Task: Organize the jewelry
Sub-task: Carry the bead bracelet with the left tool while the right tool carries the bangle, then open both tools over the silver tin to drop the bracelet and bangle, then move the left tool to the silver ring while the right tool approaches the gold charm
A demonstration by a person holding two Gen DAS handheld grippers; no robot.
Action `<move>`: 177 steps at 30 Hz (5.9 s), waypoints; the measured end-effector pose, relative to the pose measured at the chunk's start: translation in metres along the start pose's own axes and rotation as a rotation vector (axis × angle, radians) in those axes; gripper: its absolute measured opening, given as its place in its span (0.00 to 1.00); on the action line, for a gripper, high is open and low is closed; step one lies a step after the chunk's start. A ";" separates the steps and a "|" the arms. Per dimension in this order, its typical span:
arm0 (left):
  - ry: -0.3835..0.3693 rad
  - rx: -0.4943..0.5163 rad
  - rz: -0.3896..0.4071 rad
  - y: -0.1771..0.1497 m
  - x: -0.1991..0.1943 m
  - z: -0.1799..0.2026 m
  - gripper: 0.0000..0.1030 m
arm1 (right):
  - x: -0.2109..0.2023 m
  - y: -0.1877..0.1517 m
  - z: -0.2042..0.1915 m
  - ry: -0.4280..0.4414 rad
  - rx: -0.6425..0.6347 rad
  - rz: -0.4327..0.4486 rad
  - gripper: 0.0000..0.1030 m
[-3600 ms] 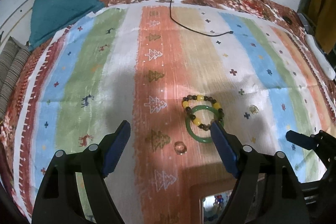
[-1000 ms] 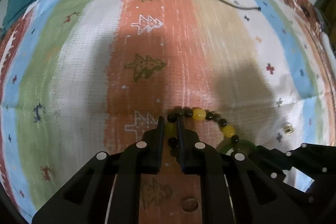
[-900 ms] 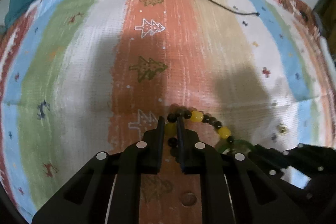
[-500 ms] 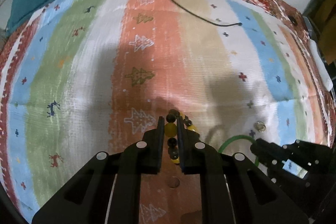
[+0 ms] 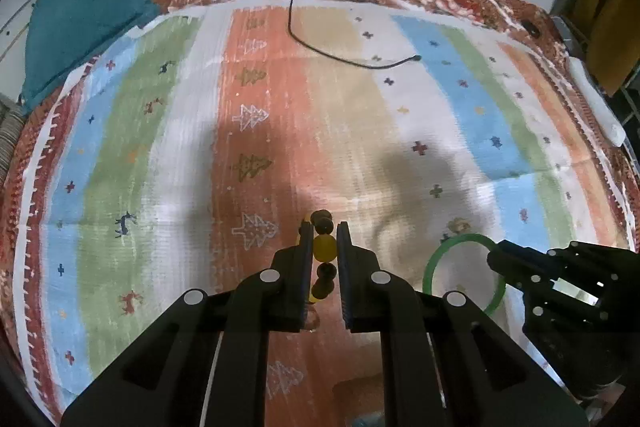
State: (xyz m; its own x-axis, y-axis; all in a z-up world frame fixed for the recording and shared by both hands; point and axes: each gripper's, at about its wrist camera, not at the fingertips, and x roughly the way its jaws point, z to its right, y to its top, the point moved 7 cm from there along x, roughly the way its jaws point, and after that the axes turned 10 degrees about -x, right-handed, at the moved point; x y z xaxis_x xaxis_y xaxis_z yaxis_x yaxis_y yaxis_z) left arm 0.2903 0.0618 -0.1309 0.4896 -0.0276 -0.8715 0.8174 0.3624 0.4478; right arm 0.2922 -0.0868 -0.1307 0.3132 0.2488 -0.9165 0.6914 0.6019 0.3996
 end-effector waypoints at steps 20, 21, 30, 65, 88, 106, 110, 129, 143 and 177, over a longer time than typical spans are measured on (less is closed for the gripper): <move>-0.037 0.069 0.094 -0.039 -0.073 0.019 0.11 | -0.053 -0.018 -0.011 -0.100 -0.016 0.103 0.08; -0.042 0.069 0.098 -0.041 -0.076 0.019 0.11 | -0.055 -0.019 -0.013 -0.098 -0.017 0.106 0.08; -0.076 0.092 0.119 -0.064 -0.098 0.025 0.11 | -0.076 -0.033 -0.018 -0.096 0.003 0.151 0.08; -0.140 0.106 0.191 -0.125 -0.145 0.031 0.11 | -0.106 -0.086 -0.047 -0.044 0.002 0.184 0.08; -0.031 0.030 0.136 -0.120 -0.129 0.004 0.26 | -0.095 -0.089 -0.030 -0.025 0.081 0.129 0.32; 0.057 -0.012 0.033 -0.108 -0.086 -0.016 0.47 | -0.065 -0.070 -0.004 -0.036 0.118 0.058 0.46; 0.091 0.001 0.029 -0.102 -0.076 -0.015 0.48 | -0.057 -0.064 0.001 -0.052 0.106 0.040 0.48; 0.134 -0.021 -0.066 -0.078 -0.023 -0.022 0.54 | -0.011 -0.028 0.018 -0.047 0.102 -0.014 0.57; 0.164 0.015 -0.133 -0.078 0.011 -0.019 0.54 | 0.024 -0.014 0.023 -0.047 0.086 -0.065 0.57; 0.141 0.036 -0.268 -0.077 0.066 -0.020 0.35 | 0.090 0.002 0.031 -0.049 0.069 -0.173 0.49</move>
State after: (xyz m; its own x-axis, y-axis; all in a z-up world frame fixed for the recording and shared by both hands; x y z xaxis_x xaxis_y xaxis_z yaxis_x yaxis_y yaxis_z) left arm 0.2531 0.0508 -0.2269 0.2097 0.0128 -0.9777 0.9233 0.3263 0.2023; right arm 0.3418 -0.0866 -0.2122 0.2161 0.1081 -0.9704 0.7801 0.5786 0.2381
